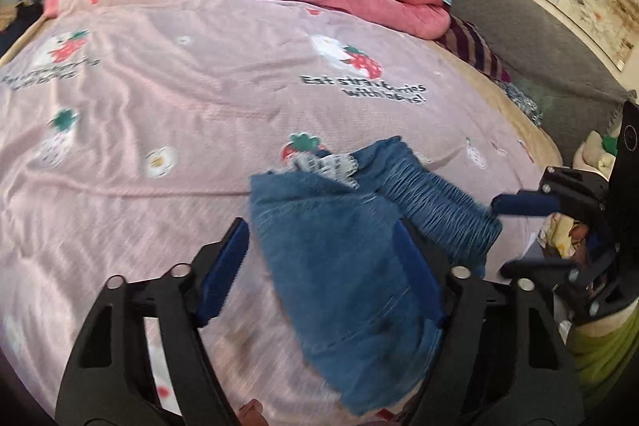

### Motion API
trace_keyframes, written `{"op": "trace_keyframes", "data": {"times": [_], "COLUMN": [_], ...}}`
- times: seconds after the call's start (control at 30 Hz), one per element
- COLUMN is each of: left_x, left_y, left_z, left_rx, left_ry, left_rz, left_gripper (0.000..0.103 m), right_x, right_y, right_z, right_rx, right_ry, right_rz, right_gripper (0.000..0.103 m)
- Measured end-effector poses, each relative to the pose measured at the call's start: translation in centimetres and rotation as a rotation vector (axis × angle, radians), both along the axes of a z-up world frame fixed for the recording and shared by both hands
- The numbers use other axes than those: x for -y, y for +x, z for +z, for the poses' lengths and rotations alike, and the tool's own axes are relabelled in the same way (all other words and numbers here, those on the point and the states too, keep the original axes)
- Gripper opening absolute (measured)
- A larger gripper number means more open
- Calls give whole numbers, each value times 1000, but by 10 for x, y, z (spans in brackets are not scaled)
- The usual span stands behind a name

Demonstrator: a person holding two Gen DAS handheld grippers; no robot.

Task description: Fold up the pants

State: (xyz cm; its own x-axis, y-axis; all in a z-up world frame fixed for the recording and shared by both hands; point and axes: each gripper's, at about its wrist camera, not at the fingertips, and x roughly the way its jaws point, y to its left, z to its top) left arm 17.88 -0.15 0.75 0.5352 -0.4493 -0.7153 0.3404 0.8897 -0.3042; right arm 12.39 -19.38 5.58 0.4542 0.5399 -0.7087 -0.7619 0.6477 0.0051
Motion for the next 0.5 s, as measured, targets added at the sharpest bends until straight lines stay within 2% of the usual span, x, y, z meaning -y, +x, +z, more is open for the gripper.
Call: {"op": "trace_keyframes", "data": {"times": [0.1, 0.27, 0.3, 0.37, 0.5], "left_x": [13, 33, 36, 40, 41], "left_y": [8, 22, 25, 30, 39], "left_z": [-3, -14, -17, -22, -29], "left_rx": [-17, -44, -51, -67, -96], "left_ry": [1, 41, 53, 80, 69], "left_rz": [-46, -104, -107, -111, -109], "left_gripper": [54, 44, 43, 43, 44], "right_x": [-6, -4, -3, 1, 12], "right_y": [3, 5, 3, 1, -3], "right_z": [-4, -16, -18, -19, -19], "right_rx": [12, -18, -24, -38, -77], "right_ry": [-56, -110, -119, -105, -60], "right_rz": [-4, -6, -1, 4, 18], "right_gripper": [41, 21, 17, 16, 9]}}
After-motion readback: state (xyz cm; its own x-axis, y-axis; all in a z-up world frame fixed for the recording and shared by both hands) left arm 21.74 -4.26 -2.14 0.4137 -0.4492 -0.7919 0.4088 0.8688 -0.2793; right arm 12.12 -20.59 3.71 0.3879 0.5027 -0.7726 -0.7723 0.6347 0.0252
